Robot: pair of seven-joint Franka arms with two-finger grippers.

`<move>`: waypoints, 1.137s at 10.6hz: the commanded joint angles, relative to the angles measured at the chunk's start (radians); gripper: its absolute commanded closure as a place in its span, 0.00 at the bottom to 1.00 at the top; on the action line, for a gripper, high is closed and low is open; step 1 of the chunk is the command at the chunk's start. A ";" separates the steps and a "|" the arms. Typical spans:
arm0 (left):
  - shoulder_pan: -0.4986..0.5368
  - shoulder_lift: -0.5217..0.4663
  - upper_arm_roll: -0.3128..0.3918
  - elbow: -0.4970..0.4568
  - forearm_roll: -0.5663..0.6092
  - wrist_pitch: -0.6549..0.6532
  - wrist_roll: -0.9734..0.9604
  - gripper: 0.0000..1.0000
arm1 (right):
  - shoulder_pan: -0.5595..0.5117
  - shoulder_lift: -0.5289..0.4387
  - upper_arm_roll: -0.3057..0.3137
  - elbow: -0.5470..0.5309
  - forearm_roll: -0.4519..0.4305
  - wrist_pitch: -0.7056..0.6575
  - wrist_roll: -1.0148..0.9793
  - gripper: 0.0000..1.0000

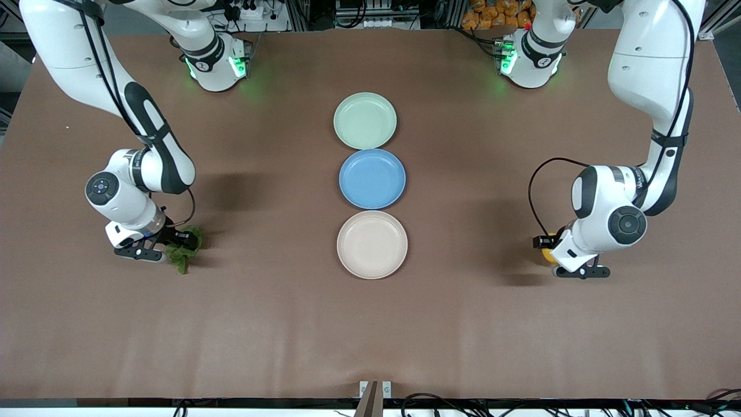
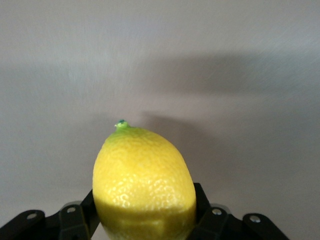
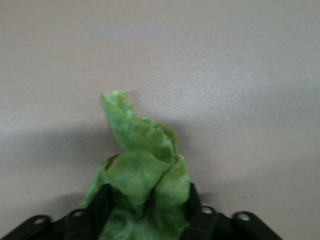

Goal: Place lemon and lettuce in plates
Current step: 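Close the right gripper on the lettuce while the left gripper grasps the lemon, then carry the lemon to the cream plate while the right gripper lifts the lettuce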

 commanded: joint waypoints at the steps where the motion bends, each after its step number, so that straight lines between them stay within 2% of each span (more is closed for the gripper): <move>1: -0.029 -0.048 -0.049 0.066 0.009 -0.005 -0.135 1.00 | 0.011 -0.041 0.002 0.002 0.019 -0.062 0.009 1.00; 4: -0.032 -0.042 -0.169 0.149 0.009 -0.005 -0.316 1.00 | 0.015 -0.168 0.008 0.015 0.019 -0.271 0.013 1.00; 6: -0.053 -0.033 -0.230 0.152 0.009 0.003 -0.442 1.00 | 0.035 -0.238 0.009 0.056 0.019 -0.435 0.053 1.00; 9: -0.185 0.033 -0.237 0.230 0.009 0.125 -0.709 1.00 | 0.053 -0.355 0.034 0.093 0.019 -0.627 0.130 1.00; 11: -0.280 0.068 -0.234 0.244 0.016 0.229 -0.852 1.00 | 0.078 -0.436 0.036 0.130 0.021 -0.786 0.176 1.00; 12: -0.320 0.082 -0.229 0.244 0.018 0.271 -0.901 1.00 | 0.089 -0.490 0.052 0.127 0.024 -0.823 0.177 1.00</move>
